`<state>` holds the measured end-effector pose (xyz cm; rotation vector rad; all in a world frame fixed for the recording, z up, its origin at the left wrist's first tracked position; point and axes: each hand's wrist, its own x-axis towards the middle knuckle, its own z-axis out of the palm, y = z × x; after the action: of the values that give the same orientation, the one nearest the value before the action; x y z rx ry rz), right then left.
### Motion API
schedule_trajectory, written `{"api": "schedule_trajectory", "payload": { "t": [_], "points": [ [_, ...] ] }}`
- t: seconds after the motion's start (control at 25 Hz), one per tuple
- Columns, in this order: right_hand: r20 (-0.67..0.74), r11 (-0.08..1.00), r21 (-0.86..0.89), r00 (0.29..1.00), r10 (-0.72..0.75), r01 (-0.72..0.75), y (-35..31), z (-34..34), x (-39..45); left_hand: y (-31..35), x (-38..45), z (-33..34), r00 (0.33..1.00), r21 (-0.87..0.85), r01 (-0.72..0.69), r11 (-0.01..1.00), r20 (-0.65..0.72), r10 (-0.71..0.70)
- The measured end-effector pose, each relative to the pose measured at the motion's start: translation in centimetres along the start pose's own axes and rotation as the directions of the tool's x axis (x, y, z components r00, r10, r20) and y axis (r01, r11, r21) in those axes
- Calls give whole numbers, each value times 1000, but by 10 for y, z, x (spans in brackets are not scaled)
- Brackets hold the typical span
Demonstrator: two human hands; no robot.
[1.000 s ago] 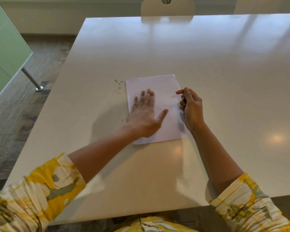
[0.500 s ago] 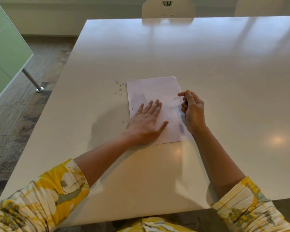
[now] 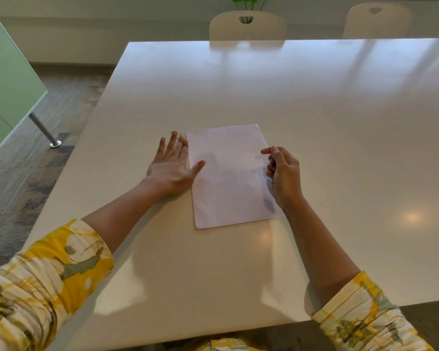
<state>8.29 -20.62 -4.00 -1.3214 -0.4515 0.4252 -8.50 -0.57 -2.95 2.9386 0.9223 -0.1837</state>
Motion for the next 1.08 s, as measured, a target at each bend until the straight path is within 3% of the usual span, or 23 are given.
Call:
{"api": "schedule_trajectory", "payload": {
  "t": [0.12, 0.24, 0.32, 0.44, 0.52, 0.64, 0.76, 0.96, 1.08],
  "points": [
    [12, 1000, 9, 1000, -11, 11, 2, 0, 0, -17, 10, -11, 988, -50, 30, 998, -152, -37],
    [18, 1000, -1, 1000, -10, 10, 2, -1, 2, -26, 13, -24, 896, -375, -38, 926, -422, -134],
    [21, 1000, 0, 1000, -3, 3, 2, 0, 2, -26, 12, -31, 826, -545, -65, 836, -499, -261],
    [25, 1000, 14, 1000, 3, -4, 0, 0, 2, -14, 4, -34, 792, -541, -117, 833, -556, -250],
    [28, 1000, 10, 1000, 4, -4, 0, 1, 2, 7, -6, -30, 849, -577, -237, 782, -514, -121],
    [21, 1000, 20, 1000, 20, -20, -2, 2, 1, 58, -28, -15, 942, -641, -320, 698, -294, 162],
    [22, 998, 48, 999, 25, -26, -2, 2, 1, 110, -38, 5, 925, -554, -368, 747, -138, 353],
    [30, 999, 39, 999, 26, -28, -3, 0, -2, 117, -29, 24, 926, -199, -377, 905, -55, 374],
    [12, 999, 30, 1000, 21, -22, -3, 0, -2, 94, -16, 20, 949, -154, -315, 937, -32, 313]
  ]
}}
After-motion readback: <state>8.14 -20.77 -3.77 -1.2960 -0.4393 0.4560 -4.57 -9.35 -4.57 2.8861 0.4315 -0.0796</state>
